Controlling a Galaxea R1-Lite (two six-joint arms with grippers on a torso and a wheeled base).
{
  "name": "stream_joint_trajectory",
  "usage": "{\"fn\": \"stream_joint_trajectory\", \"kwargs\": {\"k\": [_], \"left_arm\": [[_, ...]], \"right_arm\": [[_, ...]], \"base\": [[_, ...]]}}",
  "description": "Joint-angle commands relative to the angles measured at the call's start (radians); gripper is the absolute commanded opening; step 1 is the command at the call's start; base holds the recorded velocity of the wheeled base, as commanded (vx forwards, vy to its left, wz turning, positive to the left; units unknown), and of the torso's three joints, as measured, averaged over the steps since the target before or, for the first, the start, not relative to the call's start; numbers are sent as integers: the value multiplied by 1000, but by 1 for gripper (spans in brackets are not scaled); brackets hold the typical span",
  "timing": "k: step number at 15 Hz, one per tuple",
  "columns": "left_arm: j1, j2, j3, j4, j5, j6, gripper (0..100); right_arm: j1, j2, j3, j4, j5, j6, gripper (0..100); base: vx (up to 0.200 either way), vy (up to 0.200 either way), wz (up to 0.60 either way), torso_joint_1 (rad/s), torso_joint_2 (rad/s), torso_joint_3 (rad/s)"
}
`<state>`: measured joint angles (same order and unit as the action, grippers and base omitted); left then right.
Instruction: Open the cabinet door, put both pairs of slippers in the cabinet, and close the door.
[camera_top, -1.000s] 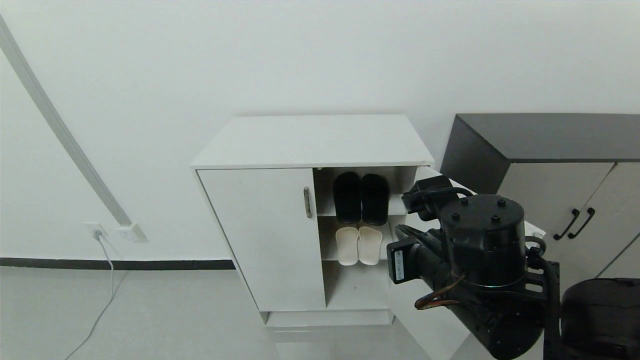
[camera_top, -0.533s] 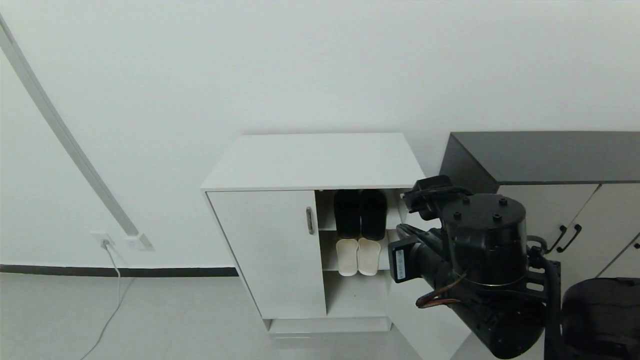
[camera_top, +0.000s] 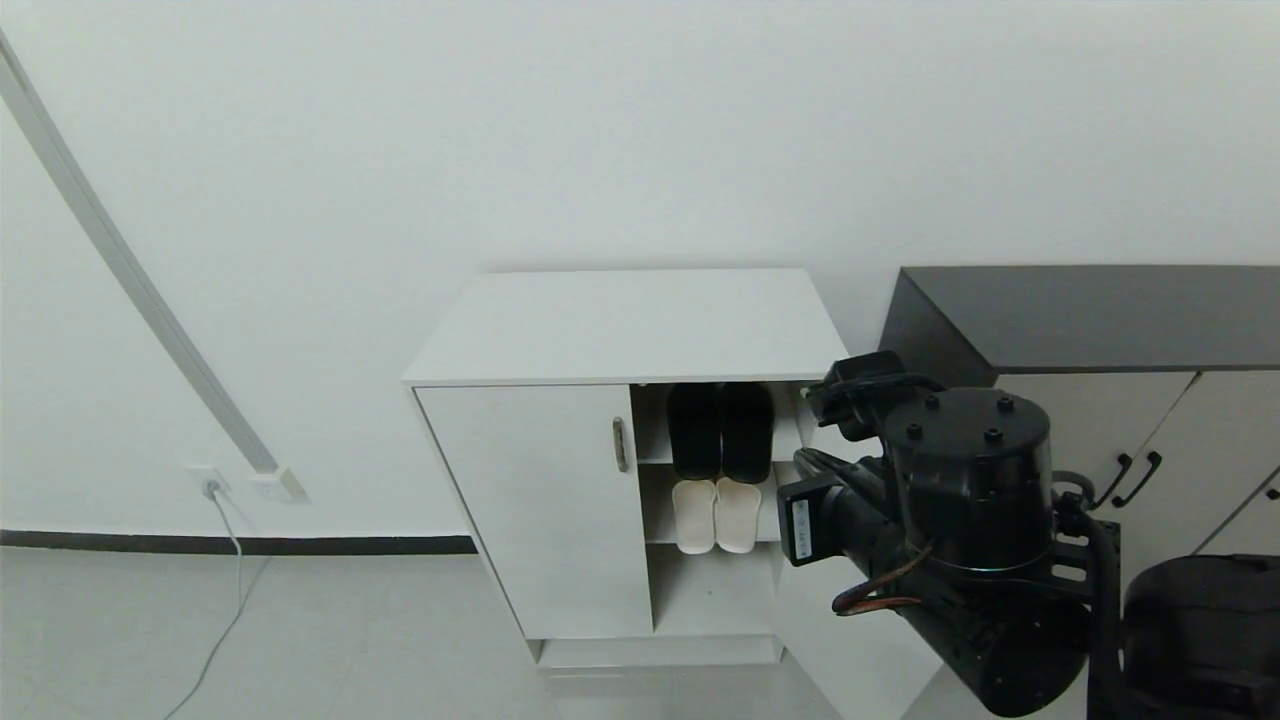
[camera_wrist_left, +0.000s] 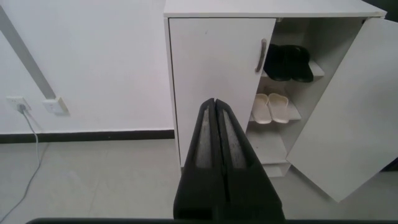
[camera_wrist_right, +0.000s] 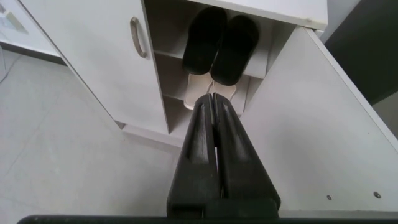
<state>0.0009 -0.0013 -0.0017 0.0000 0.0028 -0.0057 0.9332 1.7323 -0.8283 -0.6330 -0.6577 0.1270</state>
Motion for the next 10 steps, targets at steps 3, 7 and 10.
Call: {"fn": "stream_joint_trajectory", "kwargs": {"k": [3, 7, 10], "left_arm": [[1, 1, 0, 0, 0, -2, 0], [1, 1, 0, 0, 0, -2, 0], [1, 1, 0, 0, 0, -2, 0]], "right_arm": [[1, 0, 3, -1, 1, 0, 0], [-1, -4, 3, -1, 3, 0, 0], [-20, -4, 3, -8, 3, -1, 0]], "base": [[0, 0, 0, 0, 0, 0], [0, 0, -600, 0, 0, 5], [0, 0, -400, 6, 3, -2]]}}
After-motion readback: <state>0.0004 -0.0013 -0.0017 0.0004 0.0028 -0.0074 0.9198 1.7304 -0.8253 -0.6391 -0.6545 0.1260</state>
